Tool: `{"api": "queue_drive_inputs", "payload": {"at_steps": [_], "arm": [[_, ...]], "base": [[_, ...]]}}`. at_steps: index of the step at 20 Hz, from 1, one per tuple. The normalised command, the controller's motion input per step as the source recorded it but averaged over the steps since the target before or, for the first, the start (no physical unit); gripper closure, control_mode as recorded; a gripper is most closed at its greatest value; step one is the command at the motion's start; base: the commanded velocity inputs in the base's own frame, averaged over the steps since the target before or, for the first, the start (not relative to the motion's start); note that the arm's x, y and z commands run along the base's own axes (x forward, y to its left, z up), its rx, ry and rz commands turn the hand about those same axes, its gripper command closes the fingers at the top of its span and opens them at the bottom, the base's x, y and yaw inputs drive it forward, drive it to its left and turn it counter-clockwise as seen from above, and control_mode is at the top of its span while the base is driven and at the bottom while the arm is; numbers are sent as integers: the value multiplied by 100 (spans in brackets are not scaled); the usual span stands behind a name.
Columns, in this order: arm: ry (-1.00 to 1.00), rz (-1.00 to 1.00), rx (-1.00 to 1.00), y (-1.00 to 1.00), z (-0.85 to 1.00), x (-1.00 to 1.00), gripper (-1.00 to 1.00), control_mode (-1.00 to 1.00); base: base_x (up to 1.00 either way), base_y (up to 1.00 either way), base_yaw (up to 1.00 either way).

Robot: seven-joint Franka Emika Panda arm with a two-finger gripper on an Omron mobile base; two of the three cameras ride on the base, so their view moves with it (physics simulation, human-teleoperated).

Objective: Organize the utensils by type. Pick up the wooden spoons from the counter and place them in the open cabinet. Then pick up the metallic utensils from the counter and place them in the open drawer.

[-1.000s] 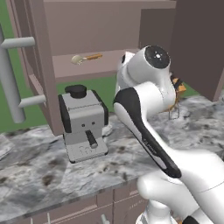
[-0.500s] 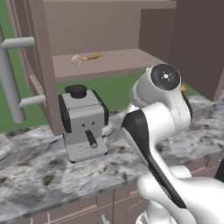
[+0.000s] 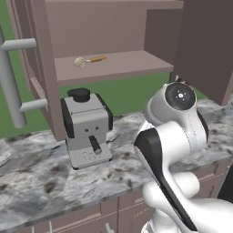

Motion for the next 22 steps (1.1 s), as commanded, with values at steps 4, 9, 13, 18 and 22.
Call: {"api": "queue_drive_inputs", "payload": {"at_steps": [4,9,13,18,22], "arm": [[0,0,1,-3,0,0,-100,100],[0,0,0,0,0,0,-100,100],[0,0,0,0,0,0,-100,100],[0,0,0,0,0,0,-100,100],[0,0,0,0,0,0,-100,100]], "base": [[-10,-3,0],[-71,-14,-7],[-85,-19,14],[-93,-20,55],[-69,-19,88]]}}
